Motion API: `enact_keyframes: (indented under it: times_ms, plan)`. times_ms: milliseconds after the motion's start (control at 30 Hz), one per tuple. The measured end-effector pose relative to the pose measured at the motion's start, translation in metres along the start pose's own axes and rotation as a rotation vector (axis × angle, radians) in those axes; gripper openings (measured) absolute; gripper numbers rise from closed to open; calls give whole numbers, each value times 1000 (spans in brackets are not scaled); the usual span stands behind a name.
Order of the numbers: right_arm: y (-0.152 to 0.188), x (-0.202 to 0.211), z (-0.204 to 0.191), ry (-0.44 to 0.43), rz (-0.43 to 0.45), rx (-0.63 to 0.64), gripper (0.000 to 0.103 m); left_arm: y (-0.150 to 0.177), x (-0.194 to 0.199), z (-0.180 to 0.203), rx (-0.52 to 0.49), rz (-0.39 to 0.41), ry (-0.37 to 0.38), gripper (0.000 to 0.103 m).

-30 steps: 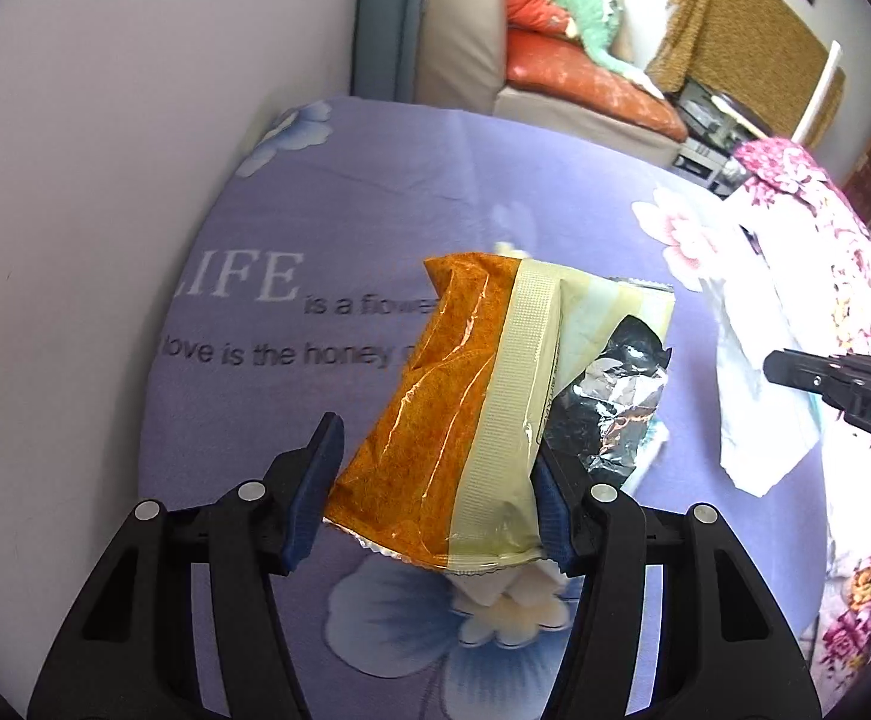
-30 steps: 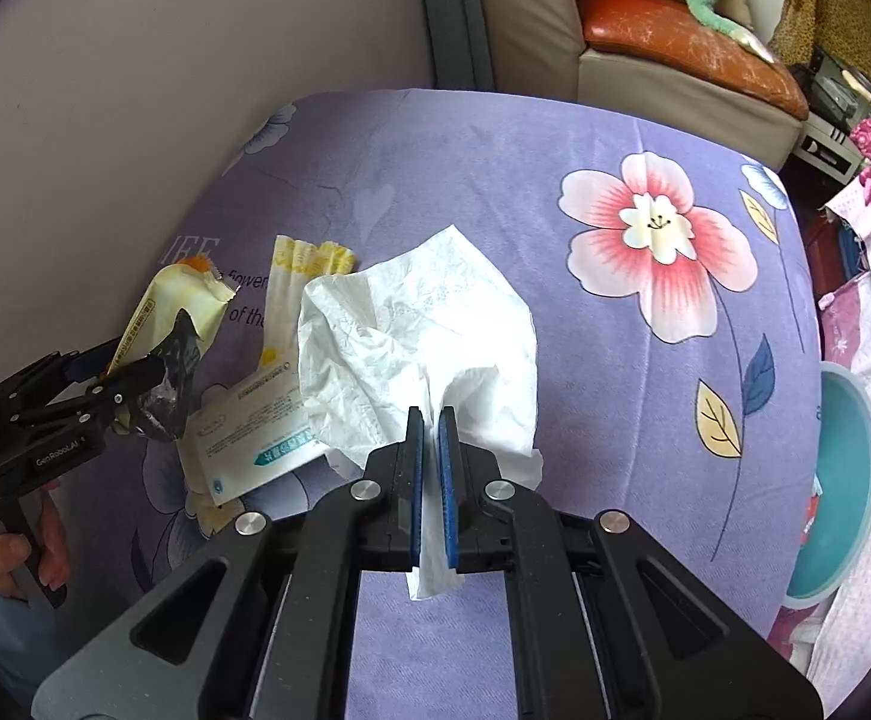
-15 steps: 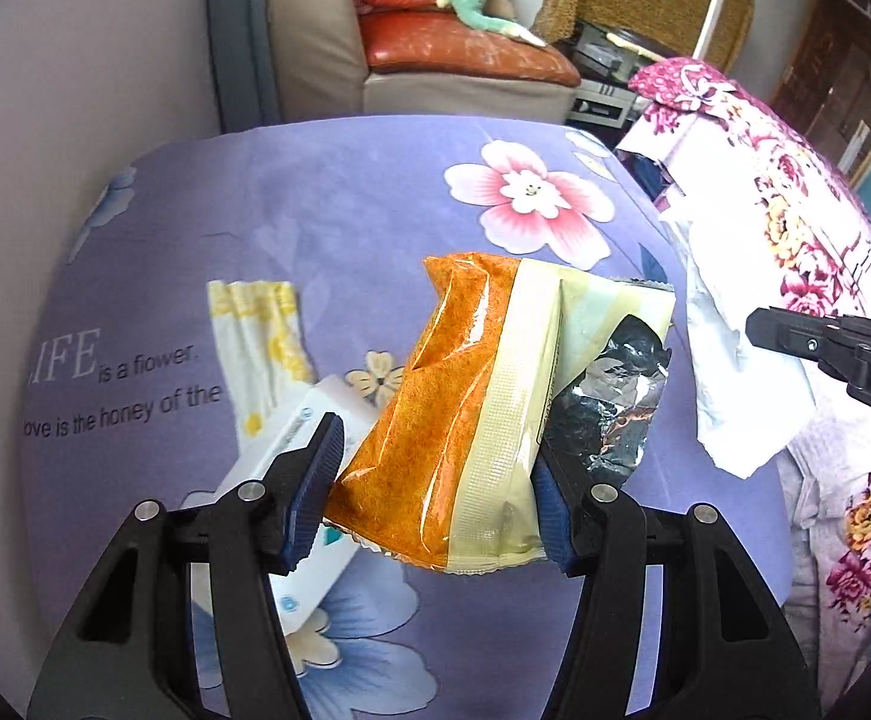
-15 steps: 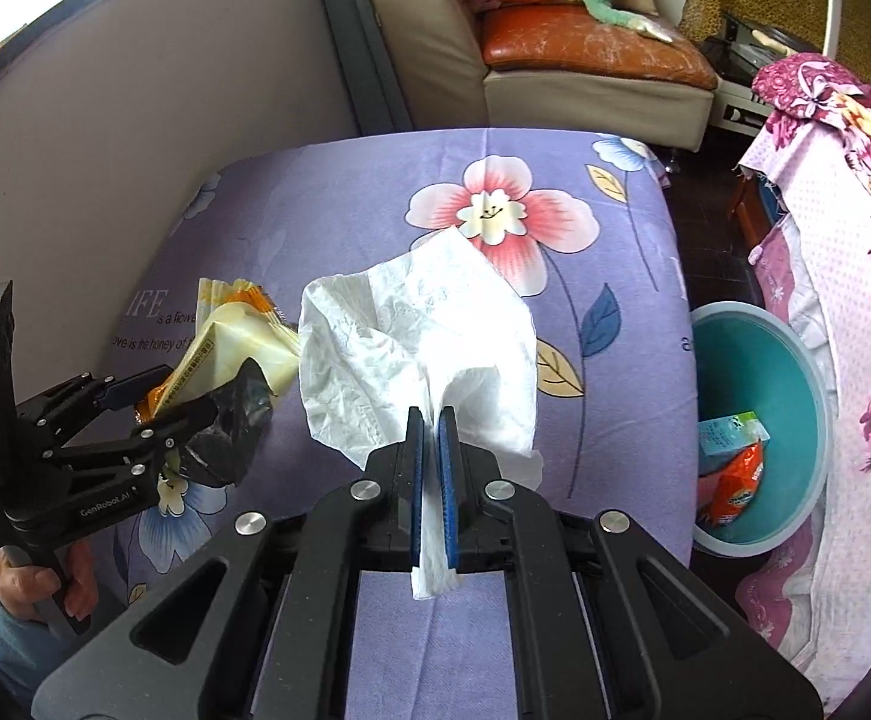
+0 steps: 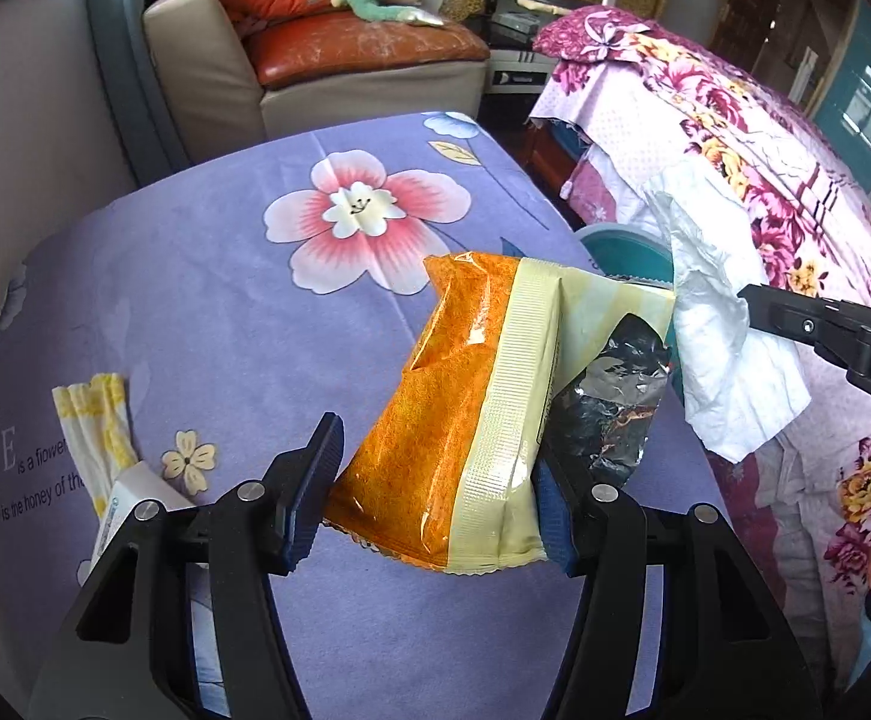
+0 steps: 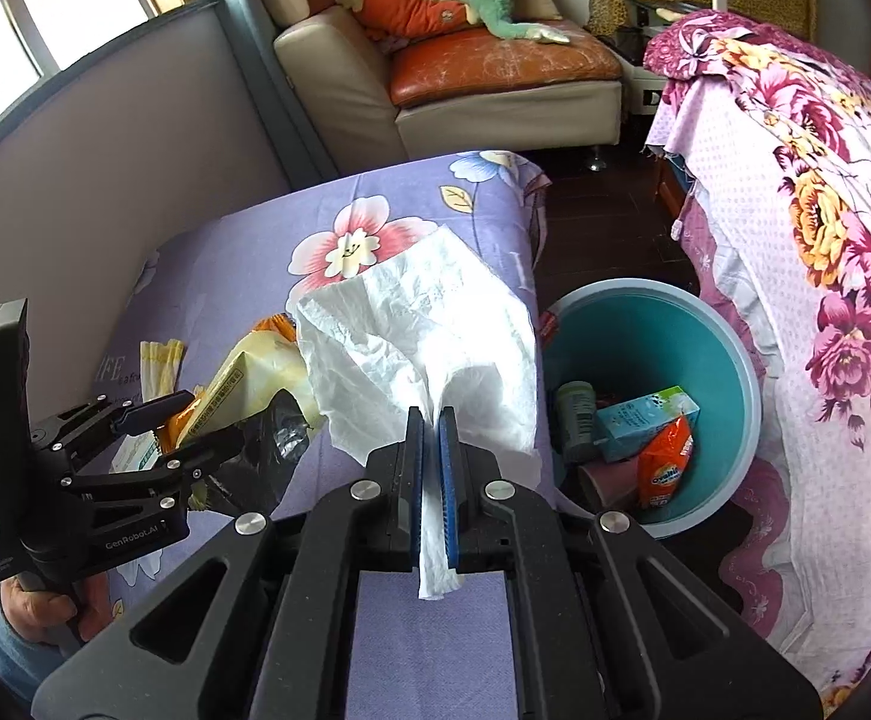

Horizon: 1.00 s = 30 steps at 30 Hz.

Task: Collect trash
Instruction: 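Carry the snack bag in the left gripper over the teal bin while the right gripper carries the tissue there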

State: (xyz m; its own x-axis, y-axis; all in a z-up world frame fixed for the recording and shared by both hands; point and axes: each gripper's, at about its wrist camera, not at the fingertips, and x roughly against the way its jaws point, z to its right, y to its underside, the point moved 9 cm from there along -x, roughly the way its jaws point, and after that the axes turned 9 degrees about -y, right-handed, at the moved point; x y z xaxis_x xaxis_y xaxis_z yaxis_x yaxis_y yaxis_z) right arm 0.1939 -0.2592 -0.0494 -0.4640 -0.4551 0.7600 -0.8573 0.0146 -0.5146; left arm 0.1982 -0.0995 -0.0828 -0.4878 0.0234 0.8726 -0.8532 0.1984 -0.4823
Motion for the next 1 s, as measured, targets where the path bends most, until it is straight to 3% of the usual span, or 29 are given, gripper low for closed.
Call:
enact_keyframes:
  times_ms: [633,1000]
  plan:
    - [-13,42,111,33,118,-170,5,-35,-36,97,-111,-42,36,60]
    - [-14,44,147,62,121,-213,5,-50,-56,136,-153,-63,62,60]
